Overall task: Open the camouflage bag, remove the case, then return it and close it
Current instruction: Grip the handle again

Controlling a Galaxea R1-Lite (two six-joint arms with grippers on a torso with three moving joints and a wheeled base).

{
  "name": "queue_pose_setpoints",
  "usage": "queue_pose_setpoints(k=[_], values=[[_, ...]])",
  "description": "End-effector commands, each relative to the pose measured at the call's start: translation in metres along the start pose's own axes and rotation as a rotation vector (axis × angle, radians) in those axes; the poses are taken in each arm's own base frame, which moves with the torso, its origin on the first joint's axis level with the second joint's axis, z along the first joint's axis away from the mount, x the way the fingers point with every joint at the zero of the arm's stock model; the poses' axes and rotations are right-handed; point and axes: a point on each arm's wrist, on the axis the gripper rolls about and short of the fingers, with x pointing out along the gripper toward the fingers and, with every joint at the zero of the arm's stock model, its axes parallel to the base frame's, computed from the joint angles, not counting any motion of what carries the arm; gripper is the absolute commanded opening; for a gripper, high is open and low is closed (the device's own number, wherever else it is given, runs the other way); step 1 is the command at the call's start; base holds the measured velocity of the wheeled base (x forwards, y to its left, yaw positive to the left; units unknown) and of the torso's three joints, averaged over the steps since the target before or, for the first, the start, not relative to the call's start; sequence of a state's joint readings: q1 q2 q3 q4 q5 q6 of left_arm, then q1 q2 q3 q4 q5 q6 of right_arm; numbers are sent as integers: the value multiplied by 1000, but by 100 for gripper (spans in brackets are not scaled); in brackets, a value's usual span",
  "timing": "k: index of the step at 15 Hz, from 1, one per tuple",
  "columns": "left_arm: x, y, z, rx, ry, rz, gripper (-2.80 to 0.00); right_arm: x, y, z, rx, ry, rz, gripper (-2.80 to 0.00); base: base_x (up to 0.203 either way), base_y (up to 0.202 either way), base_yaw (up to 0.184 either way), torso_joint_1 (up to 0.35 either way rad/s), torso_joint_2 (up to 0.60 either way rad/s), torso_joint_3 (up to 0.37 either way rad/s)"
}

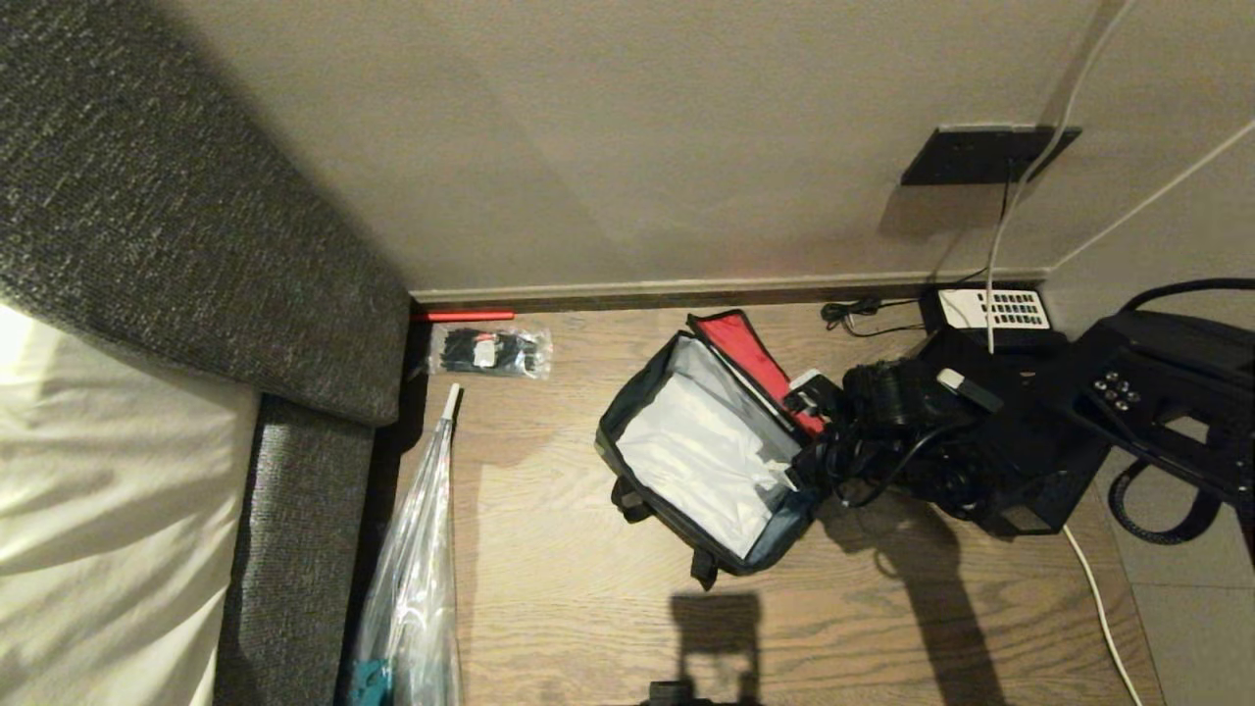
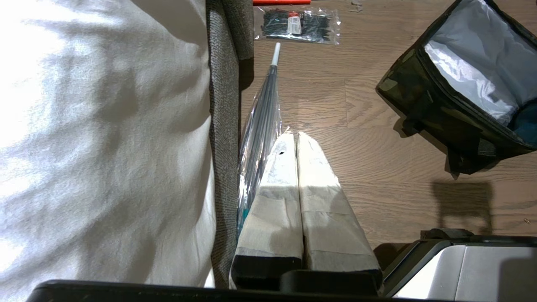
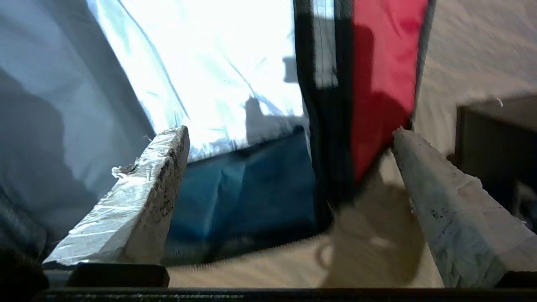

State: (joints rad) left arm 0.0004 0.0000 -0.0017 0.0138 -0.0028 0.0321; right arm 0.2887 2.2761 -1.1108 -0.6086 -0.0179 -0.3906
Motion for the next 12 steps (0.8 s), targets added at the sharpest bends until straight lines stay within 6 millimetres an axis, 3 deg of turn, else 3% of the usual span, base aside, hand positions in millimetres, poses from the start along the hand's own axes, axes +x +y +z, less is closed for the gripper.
queue_pose_setpoints(k=[1, 8, 12], values=[[0, 0, 0, 0, 0, 1, -280, 18, 1, -13, -1, 20, -2, -280, 0, 0, 0, 0, 0, 0], [0, 0, 0, 0, 0, -1, -280, 31, -4, -18, -8, 12, -87, -280, 0, 0, 0, 0, 0, 0], [0, 0, 0, 0, 0, 1, -280, 28, -20, -20, -57, 11, -122, -280, 0, 0, 0, 0, 0, 0]])
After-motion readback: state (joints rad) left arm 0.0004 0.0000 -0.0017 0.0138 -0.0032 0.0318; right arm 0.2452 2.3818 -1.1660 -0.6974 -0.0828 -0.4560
